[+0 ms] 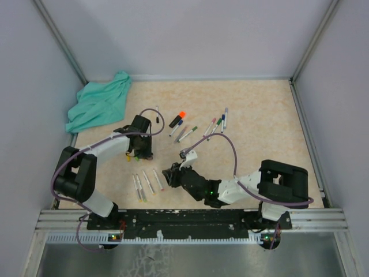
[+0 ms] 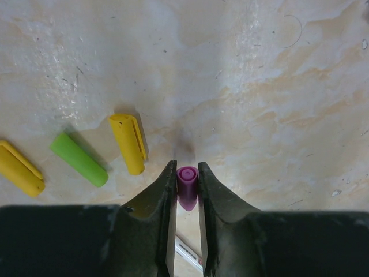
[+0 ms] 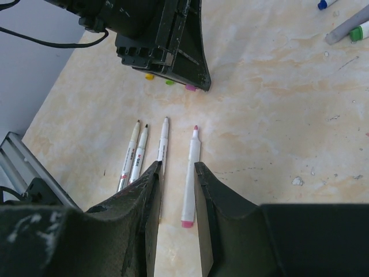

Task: Open the pen caps
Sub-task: Place the pen cap at the center of the board.

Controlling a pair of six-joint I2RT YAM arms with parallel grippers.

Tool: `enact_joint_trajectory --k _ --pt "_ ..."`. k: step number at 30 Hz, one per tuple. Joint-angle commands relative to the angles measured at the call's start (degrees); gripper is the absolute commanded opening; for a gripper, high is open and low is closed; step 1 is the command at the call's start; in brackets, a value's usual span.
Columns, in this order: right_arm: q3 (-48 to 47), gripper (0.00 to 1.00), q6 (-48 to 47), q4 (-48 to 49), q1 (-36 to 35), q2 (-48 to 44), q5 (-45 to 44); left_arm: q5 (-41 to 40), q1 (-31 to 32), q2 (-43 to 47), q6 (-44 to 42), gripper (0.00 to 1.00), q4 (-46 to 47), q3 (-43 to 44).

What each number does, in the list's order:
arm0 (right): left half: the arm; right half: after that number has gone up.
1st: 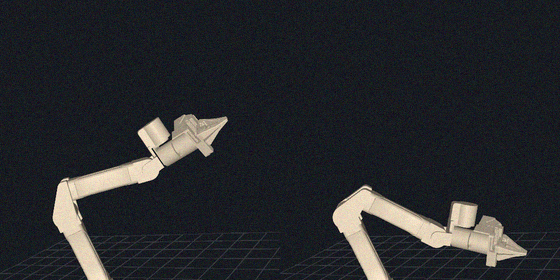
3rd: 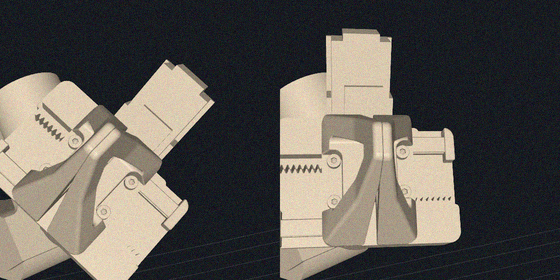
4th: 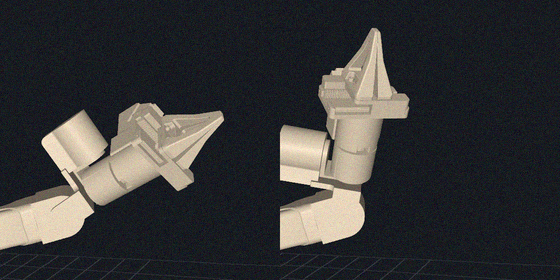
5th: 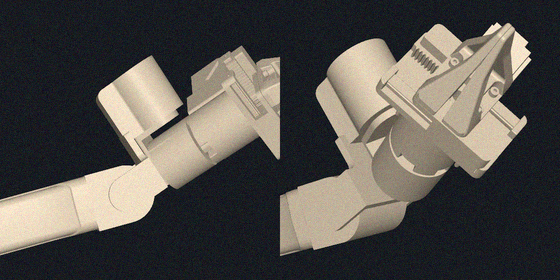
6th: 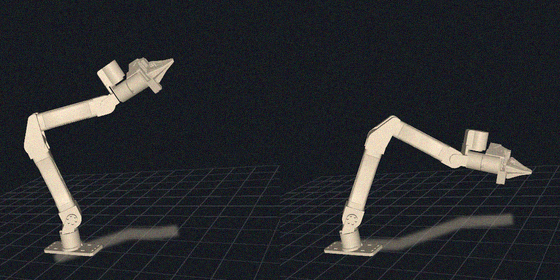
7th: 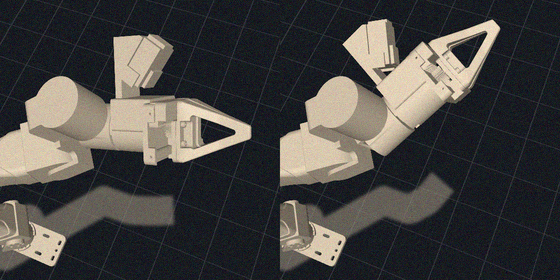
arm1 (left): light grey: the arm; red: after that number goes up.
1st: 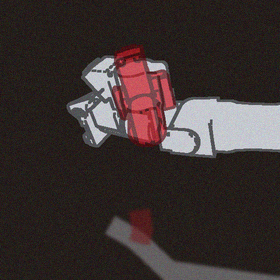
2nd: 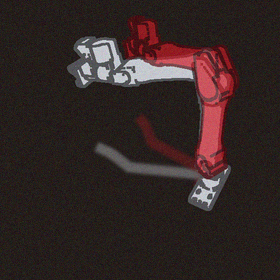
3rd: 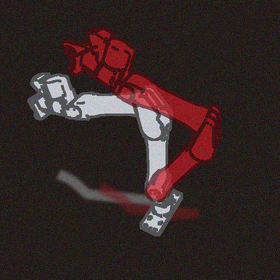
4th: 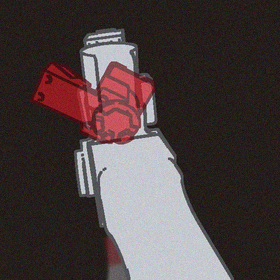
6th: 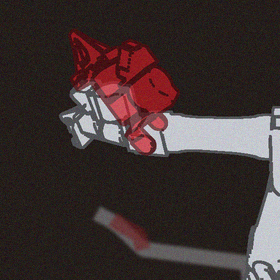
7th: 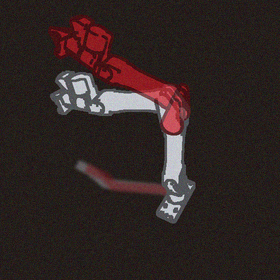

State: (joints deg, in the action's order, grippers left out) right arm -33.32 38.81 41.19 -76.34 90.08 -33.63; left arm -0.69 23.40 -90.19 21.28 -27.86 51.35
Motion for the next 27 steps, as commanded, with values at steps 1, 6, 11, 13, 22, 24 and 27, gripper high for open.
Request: enact_joint_trajectory --k 1,6,11,13,22,24,27 --pt "0.8 0.29 0.6 4.7 0.1 -2.6 -3.4 -0.9 0.3 -0.8 0.6 0.27 -1.4 1.6" --pt "1.4 0.29 0.6 5.4 0.1 -3.1 -3.6 -1.2 0.3 -1.2 0.5 0.35 -1.2 1.6" --pt "1.9 0.29 0.6 5.9 0.1 -3.3 -3.6 -1.6 0.3 -0.3 0.1 0.36 -1.1 1.9" --pt "2.1 0.29 0.5 6.2 0.1 -3.4 -3.5 -0.8 0.3 0.5 -0.4 0.36 -0.7 2.1" --pt "3.9 0.29 -2.7 11.5 0.1 -3.4 -1.0 6.2 -3.5 5.6 -6.0 0.37 1.8 6.5" --pt "4.2 0.29 -3.2 12.4 0.1 -3.4 -0.5 12.7 -5.7 7.2 -7.1 0.39 5.8 6.8" --pt "5.4 0.33 -4.3 14.3 0.1 -3.6 -0.1 23.7 -9.7 9.3 -6.0 0.53 17.5 4.2"
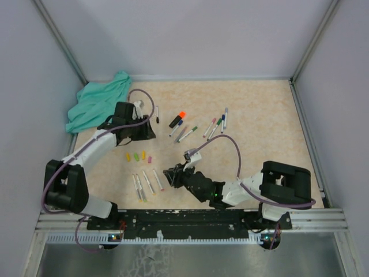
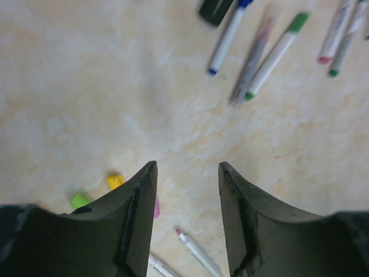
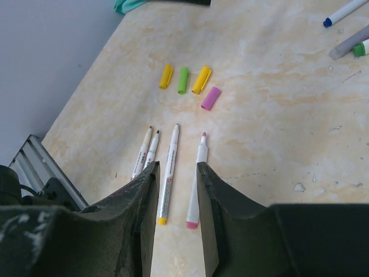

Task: Open the pen caps
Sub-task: Place the pen cap at the center of the board, then pick up the pen from the center of the board.

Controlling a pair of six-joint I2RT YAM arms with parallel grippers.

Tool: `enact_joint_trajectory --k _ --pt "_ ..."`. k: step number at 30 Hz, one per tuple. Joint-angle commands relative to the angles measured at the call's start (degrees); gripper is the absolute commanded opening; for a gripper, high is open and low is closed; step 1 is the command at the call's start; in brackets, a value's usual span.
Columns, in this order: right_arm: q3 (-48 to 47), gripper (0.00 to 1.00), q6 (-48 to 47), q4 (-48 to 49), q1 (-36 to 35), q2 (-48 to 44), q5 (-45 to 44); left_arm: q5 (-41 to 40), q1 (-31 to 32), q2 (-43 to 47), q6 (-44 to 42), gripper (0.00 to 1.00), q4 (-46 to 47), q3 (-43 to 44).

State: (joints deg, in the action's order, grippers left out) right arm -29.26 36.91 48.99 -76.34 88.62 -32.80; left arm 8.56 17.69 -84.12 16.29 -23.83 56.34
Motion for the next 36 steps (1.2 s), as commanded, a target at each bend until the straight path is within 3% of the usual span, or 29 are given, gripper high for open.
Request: enact_joint_trajectory --k 1,3,4,8,13,17,19,30,36 --pt "1.9 0.36 -2.4 7.3 0.2 -2.3 -1.2 17.5 -5.5 3.4 0.7 0.58 18.4 -2.2" --pt "3.7 0.41 -2.2 9.2 0.3 -2.8 -2.1 22.8 -8.8 2.1 4.9 0.75 28.9 -4.3" --pt "4.6 0.43 -1.7 10.1 0.5 -3.1 -2.3 23.6 -9.9 0.8 6.8 0.77 30.7 -3.5" --pt "8.8 0.44 1.1 11.5 1.8 -5.3 -2.8 20.4 -9.9 -9.2 4.0 0.77 20.4 9.3" --pt "12.7 0.45 4.6 14.6 3.6 -6.5 -3.3 1.8 -5.4 -19.4 -2.9 0.75 4.5 23.8" --pt "12.3 0.45 4.7 13.8 3.6 -6.6 -3.3 -17.2 -0.3 -27.1 -3.5 0.71 -4.5 31.9" --pt "12.4 0.45 4.7 13.7 3.6 -6.7 -3.4 -21.9 1.6 -31.9 -3.2 0.71 -9.4 36.4" --pt "13.1 0.45 5.0 13.9 3.7 -7.2 -4.1 -24.7 4.5 -39.5 -3.4 0.62 -12.6 43.4" --pt "13.2 0.45 5.0 14.0 3.7 -7.3 -4.0 -24.3 4.5 -42.8 -3.6 0.48 -13.7 45.7"
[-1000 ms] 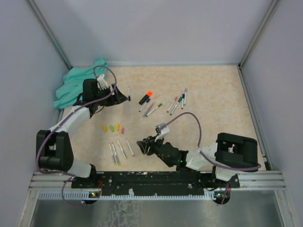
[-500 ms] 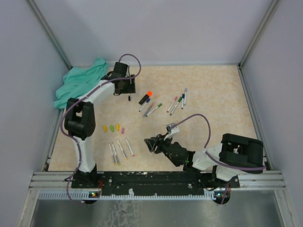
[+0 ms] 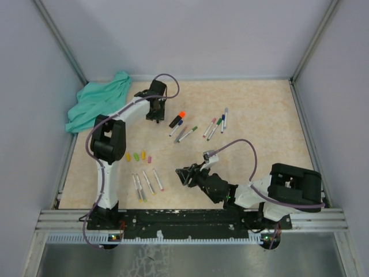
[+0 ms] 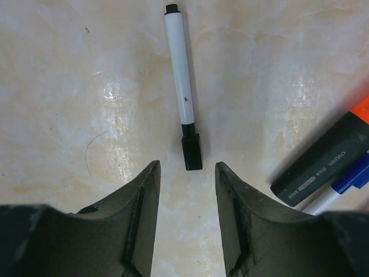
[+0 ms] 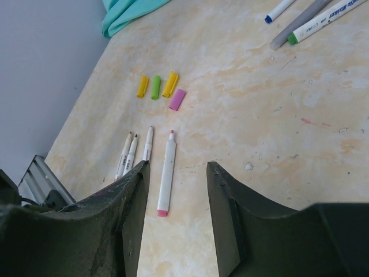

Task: Open the pen caps
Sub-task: Pick up the pen from the center of the board.

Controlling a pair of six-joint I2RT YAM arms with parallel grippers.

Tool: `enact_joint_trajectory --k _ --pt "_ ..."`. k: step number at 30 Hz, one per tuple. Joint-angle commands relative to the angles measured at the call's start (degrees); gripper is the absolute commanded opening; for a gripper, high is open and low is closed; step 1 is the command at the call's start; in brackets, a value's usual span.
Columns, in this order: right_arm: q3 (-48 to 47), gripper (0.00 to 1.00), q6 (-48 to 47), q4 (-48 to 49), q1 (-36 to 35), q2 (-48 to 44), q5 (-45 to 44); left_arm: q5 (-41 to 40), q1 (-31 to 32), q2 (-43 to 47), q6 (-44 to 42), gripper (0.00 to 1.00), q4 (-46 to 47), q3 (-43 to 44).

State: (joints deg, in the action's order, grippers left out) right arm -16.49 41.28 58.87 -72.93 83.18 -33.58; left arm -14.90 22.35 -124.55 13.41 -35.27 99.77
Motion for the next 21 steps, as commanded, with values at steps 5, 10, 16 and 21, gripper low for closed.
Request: enact_joint_trajectory --k 5,10,16,21 --pt "0.5 0.45 0.6 4.1 0.3 -2.0 -3.2 0.1 -0.1 -4.3 -0.9 0.37 -2.9 4.0" --pt "0.5 0.45 0.6 4.2 0.3 -2.1 -3.2 1.1 -0.1 -4.7 -0.8 0.3 -2.9 4.1" --pt "0.5 0.45 0.6 4.1 0.3 -2.0 -3.1 2.2 -0.2 -4.9 -1.2 0.24 -2.7 3.7" --pt "0.2 0.45 0.3 4.0 0.3 -1.9 -2.8 3.2 -0.2 -2.7 -1.2 0.03 -2.7 2.6"
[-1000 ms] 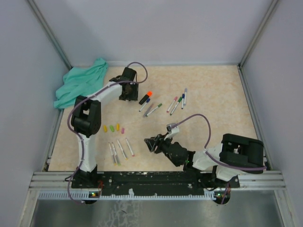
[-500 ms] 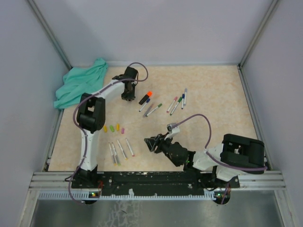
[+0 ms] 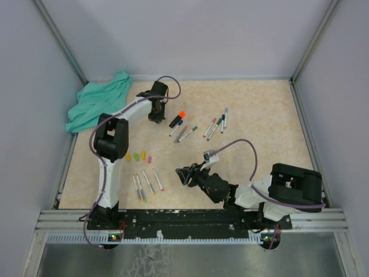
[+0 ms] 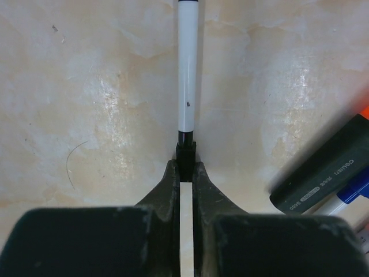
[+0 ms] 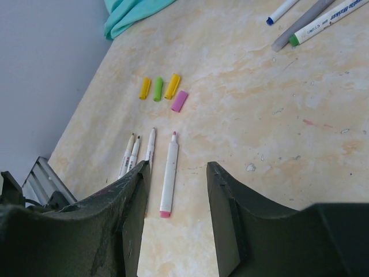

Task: Open the pen caps
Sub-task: Pick up the pen from the center of the board.

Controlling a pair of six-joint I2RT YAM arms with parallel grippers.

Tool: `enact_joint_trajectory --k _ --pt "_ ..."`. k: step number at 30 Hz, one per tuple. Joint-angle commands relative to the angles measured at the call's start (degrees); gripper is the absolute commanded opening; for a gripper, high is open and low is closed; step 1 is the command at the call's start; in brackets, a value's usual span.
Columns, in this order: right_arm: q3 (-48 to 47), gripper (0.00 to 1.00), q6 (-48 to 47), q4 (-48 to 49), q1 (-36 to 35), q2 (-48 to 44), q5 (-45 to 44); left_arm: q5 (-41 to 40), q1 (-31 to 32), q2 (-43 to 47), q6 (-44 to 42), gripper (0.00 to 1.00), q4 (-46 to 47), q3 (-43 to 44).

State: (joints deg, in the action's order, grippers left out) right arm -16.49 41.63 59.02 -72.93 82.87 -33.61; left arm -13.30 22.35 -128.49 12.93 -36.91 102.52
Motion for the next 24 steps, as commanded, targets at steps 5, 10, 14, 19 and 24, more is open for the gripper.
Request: enact_joint_trajectory --k 5,10,14,19,24 --pt "-0.3 0.44 -1.0 4.1 0.3 -1.3 -1.8 3.2 0.3 9.9 0.0 0.0 1.4 -6.9" --pt "-0.1 0.44 -3.4 6.0 0.3 -1.3 0.3 5.5 0.9 22.0 2.2 0.0 6.8 -18.4" --pt "0.4 0.43 -5.5 6.9 0.2 -2.2 1.8 9.9 1.2 33.2 5.3 0.0 11.7 -29.6" --pt "0.7 0.43 -8.5 9.3 -0.3 -2.1 3.2 18.4 2.7 49.6 12.3 0.0 20.9 -46.3" --pt "0.0 0.43 -12.3 9.3 -1.4 -2.7 3.7 21.4 6.9 67.9 19.4 0.0 31.1 -62.9"
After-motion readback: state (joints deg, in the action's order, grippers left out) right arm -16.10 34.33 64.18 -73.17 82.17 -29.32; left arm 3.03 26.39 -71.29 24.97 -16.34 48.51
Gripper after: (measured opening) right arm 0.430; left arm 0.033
